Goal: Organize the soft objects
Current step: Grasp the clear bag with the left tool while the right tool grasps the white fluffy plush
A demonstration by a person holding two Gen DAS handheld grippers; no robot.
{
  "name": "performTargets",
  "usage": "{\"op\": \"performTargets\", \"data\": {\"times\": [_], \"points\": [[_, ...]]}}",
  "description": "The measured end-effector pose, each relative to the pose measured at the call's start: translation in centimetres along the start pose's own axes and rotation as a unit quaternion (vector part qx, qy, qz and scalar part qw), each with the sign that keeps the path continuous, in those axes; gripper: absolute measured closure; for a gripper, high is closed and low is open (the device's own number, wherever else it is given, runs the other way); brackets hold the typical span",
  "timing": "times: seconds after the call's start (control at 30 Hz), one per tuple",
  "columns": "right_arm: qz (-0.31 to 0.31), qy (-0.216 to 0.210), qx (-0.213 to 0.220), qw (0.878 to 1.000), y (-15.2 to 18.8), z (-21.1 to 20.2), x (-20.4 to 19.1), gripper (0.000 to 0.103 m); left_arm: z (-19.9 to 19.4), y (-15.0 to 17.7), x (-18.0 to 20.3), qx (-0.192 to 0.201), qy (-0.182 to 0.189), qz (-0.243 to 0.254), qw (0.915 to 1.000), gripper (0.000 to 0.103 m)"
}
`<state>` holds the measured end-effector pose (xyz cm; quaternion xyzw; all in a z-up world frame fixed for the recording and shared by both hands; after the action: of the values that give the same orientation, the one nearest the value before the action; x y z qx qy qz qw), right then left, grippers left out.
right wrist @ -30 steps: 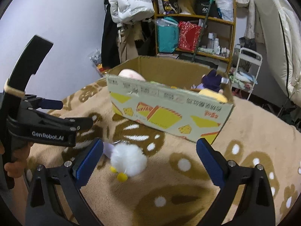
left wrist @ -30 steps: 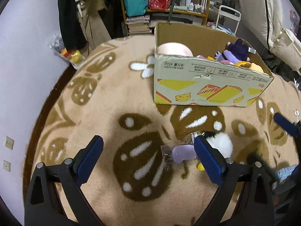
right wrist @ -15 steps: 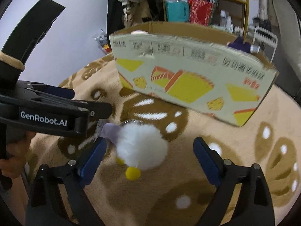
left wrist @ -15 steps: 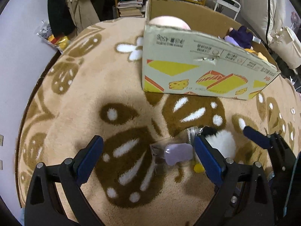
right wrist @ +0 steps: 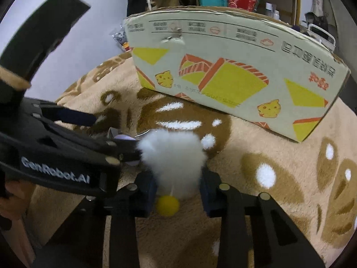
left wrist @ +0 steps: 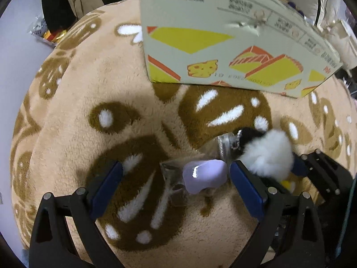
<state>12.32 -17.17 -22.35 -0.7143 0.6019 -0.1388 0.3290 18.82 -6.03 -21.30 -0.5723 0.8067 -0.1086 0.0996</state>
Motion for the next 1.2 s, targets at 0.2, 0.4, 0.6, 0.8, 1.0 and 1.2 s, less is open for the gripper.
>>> {"op": "performTargets", "data": {"times": [0.2,0.4,0.6,0.8,1.0,1.2], "points": [[0.001,-0.002,0.003,1.000,0.1,-0.4,0.1,0.070,0.5,-0.1,0.2,0.000,-0.005,0.006,1.0000,0.007],[-0.006,-0.001,0.000,1.000,0.3,-0.9,0.1,0.070,0.7,-0.1,0.5,-0.002,-0.013,0.010,0.9999,0.007],[-0.018,0.022,-0.003,1.000,0.6,-1.1,-0.1,0.071,0.9,-0.6,1.5,-0.003,-0.027,0.014,0.9996,0.006],[-0.029,0.036,-0.002,0.999,0.7,-1.1,-0.5,0.075,1.1,-0.8,2.3,-0.005,-0.032,0.012,0.9994,0.004],[-0.021,0.045,-0.007,0.999,0.7,-1.0,0.1,0.077,1.4,-0.8,2.7,-0.016,-0.039,0.003,0.9991,0.002],[-0.035,0.055,-0.013,0.998,0.9,-0.7,-0.2,0.077,1.9,-1.2,3.3,-0.020,-0.054,0.000,0.9983,0.001]]}}
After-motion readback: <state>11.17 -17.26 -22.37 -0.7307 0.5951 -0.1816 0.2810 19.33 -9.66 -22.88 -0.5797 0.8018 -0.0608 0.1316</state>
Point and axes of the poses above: each gripper's, at about its wrist camera, not at the fingertips, and z roughly the way its jaws point, x to its right, y to its underside, the point moved 5 cm from there along z, roughly the way its jaws point, and after that the axes turned 4 degrees about -y, right-handed, at the moved point
